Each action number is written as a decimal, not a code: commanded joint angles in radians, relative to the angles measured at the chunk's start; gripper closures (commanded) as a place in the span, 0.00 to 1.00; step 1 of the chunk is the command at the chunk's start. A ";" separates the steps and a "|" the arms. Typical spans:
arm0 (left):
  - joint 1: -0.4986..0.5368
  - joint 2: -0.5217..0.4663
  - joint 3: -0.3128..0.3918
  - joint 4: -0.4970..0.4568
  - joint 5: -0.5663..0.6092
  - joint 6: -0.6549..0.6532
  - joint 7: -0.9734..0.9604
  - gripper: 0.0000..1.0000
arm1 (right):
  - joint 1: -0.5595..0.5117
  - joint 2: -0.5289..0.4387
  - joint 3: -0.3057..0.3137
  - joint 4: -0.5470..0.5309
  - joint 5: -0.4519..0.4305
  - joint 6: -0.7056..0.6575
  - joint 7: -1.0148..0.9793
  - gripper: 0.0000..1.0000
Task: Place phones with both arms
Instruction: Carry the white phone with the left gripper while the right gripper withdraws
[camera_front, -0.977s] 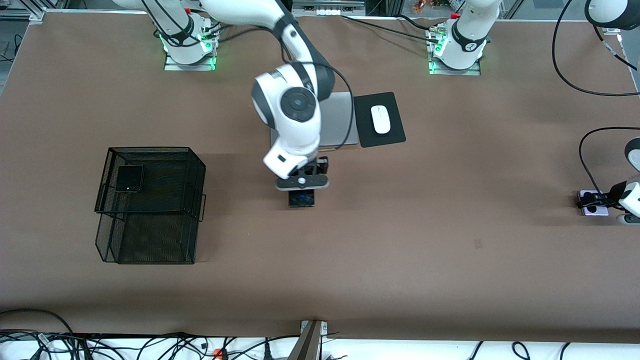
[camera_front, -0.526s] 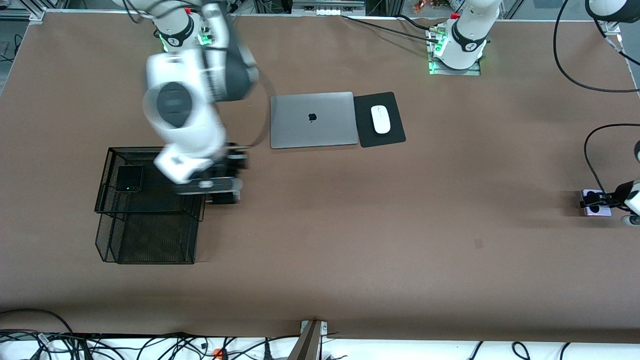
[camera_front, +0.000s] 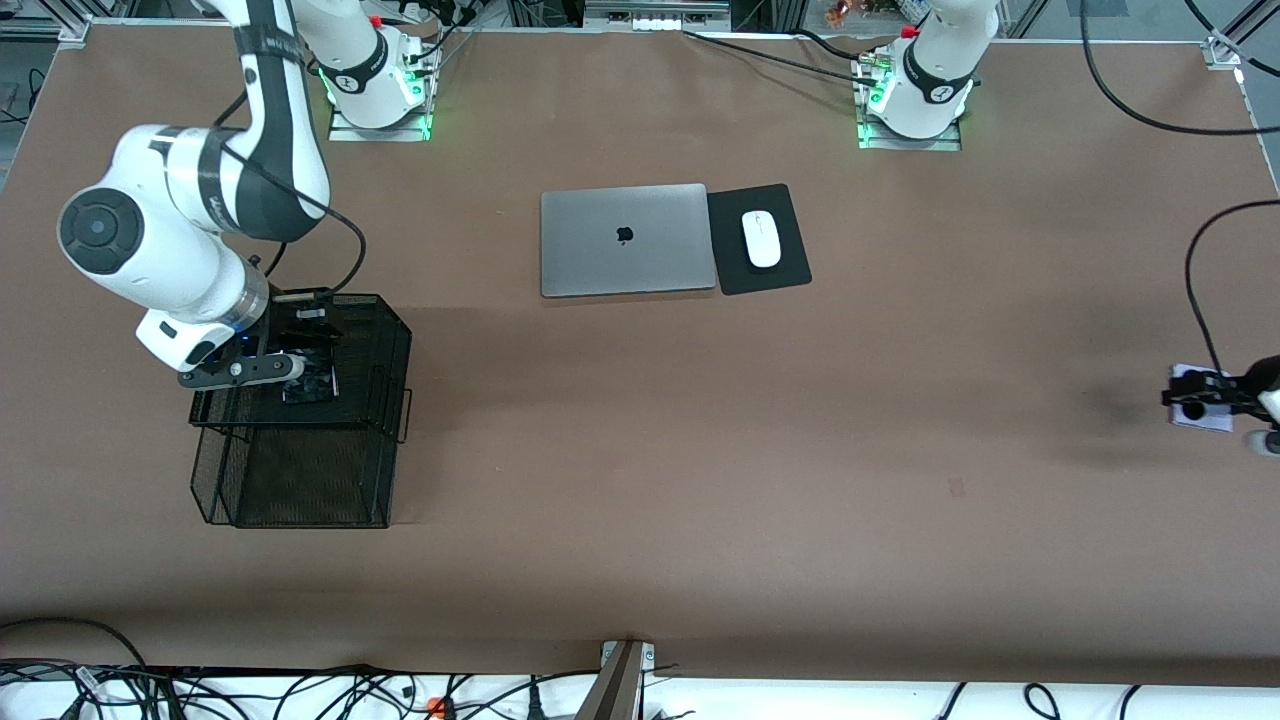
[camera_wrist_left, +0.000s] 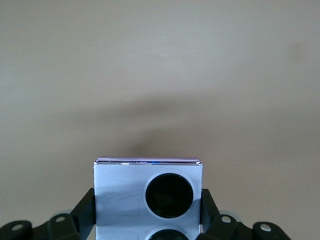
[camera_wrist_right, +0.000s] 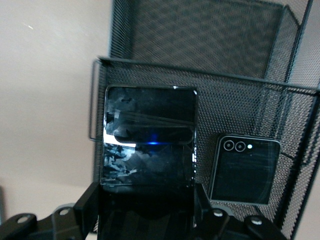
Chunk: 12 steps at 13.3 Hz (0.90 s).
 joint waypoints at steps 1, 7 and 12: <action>-0.127 -0.016 0.018 0.032 -0.018 -0.077 -0.055 0.69 | 0.027 -0.021 -0.004 -0.044 -0.008 0.041 -0.007 0.76; -0.437 0.040 0.018 0.035 -0.183 -0.056 -0.388 0.74 | -0.018 0.042 0.001 -0.051 0.064 0.105 -0.007 0.74; -0.613 0.119 0.018 0.033 -0.183 0.170 -0.612 0.71 | -0.015 0.093 0.008 -0.053 0.122 0.104 -0.007 0.71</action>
